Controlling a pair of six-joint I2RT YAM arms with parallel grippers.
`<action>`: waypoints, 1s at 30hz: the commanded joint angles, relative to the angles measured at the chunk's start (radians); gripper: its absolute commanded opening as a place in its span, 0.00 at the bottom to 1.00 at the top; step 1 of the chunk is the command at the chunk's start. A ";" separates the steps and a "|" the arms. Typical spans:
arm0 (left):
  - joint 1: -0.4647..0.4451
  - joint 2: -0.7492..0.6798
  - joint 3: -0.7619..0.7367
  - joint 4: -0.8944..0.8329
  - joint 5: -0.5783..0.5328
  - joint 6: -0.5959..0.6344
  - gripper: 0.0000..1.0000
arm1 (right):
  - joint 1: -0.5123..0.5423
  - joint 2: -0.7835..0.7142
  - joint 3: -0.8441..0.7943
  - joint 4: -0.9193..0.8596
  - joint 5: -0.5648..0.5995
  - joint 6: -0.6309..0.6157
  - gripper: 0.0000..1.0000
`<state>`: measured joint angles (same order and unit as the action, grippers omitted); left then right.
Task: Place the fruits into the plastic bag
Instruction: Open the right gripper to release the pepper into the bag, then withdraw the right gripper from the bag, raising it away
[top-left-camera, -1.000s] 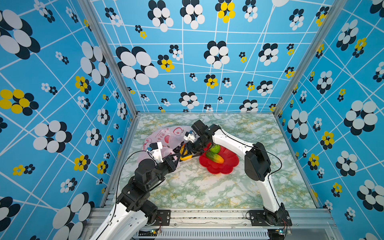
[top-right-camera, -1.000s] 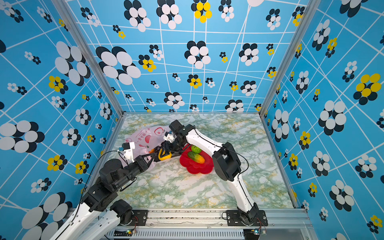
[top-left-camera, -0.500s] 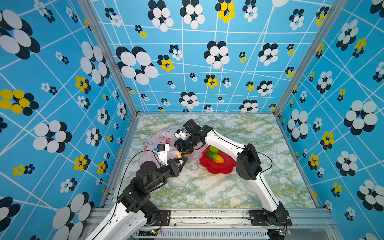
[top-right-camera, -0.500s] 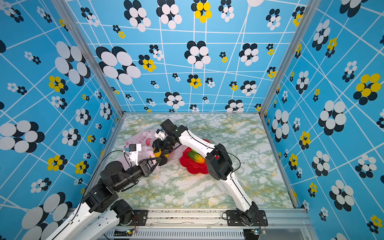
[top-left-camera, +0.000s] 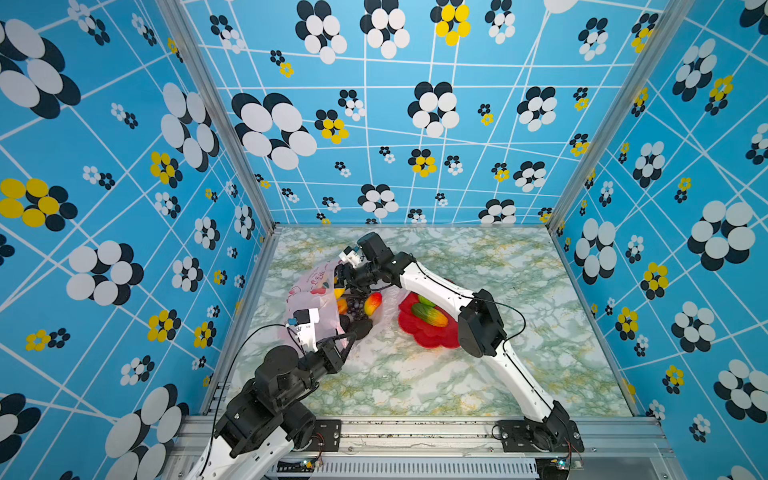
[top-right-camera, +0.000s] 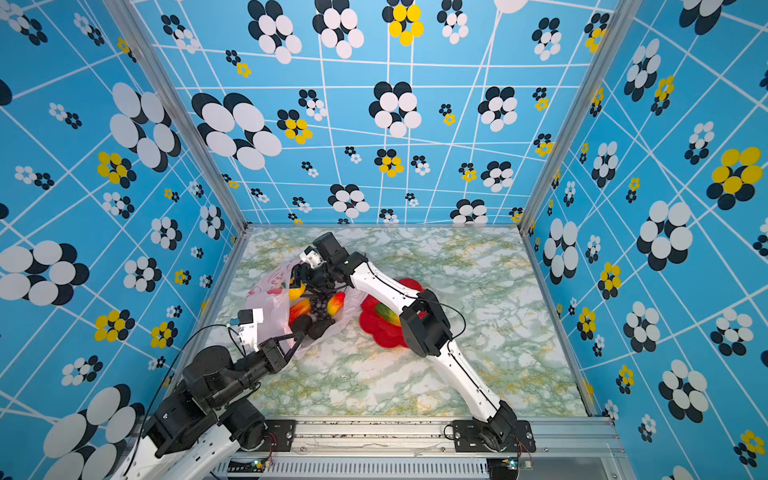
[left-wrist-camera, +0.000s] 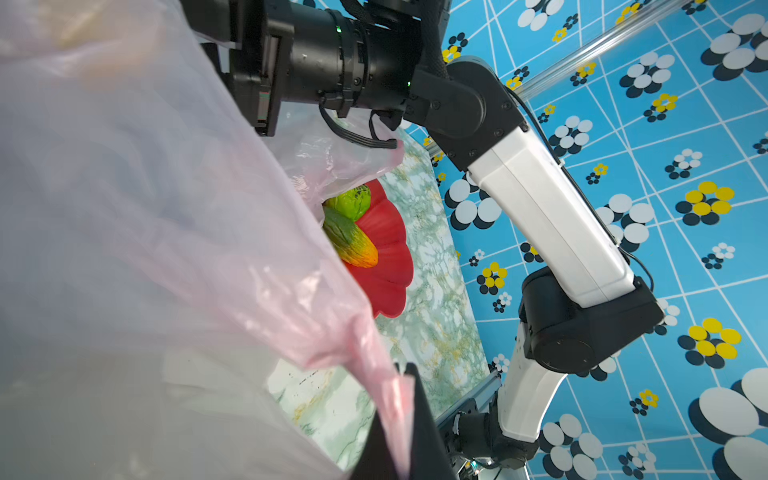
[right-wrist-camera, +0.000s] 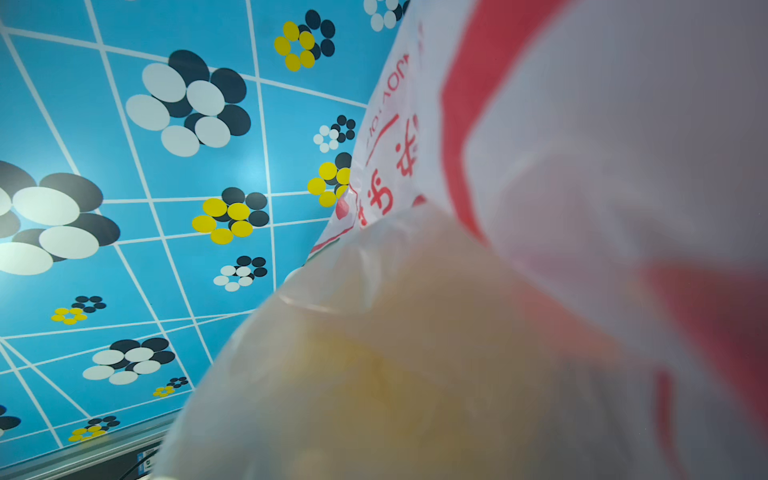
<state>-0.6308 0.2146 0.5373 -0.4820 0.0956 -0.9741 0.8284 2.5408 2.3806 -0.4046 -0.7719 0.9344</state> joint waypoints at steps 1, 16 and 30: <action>-0.007 -0.018 -0.003 -0.081 -0.055 -0.046 0.00 | 0.000 -0.033 -0.019 0.081 -0.028 0.027 0.79; -0.007 -0.059 0.024 -0.175 -0.131 -0.118 0.00 | -0.002 -0.205 -0.118 -0.098 0.006 -0.207 0.99; -0.007 -0.074 0.069 -0.261 -0.236 -0.174 0.00 | -0.002 -0.354 -0.144 -0.320 0.147 -0.411 0.99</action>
<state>-0.6308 0.1257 0.5747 -0.7151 -0.1066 -1.1385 0.8280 2.2650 2.2547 -0.6411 -0.6987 0.5922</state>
